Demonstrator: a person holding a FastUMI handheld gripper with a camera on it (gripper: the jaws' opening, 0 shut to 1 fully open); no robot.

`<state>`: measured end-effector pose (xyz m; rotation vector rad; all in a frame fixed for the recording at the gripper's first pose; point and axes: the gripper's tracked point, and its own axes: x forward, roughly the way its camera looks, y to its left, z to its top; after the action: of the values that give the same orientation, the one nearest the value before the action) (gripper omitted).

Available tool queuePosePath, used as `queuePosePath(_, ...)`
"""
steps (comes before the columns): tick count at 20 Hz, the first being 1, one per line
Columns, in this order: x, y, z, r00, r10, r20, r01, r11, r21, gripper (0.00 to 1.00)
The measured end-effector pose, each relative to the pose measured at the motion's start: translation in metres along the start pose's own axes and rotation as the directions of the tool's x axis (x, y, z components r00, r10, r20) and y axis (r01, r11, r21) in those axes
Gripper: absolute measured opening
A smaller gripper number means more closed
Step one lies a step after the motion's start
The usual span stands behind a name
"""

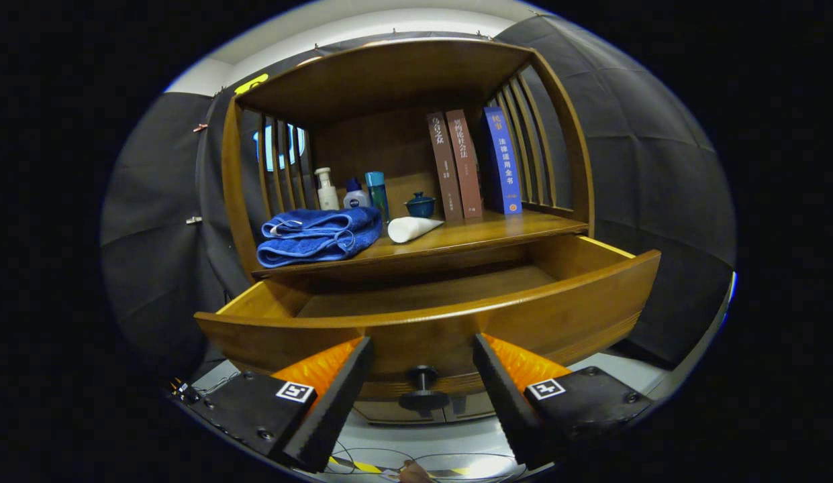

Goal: Pull open the drawer, take out the items inside it, and place them on the countertop above the cabinet.

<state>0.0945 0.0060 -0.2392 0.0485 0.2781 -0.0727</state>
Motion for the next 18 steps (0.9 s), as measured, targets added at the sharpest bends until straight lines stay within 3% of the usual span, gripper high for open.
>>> queuePosePath(10,0.070,0.000,0.011,1.000,-0.004,0.006,0.004,1.000,-0.031,0.99)
queuePosePath(18,0.100,0.001,0.019,1.000,-0.004,0.015,0.004,1.000,-0.024,0.99)
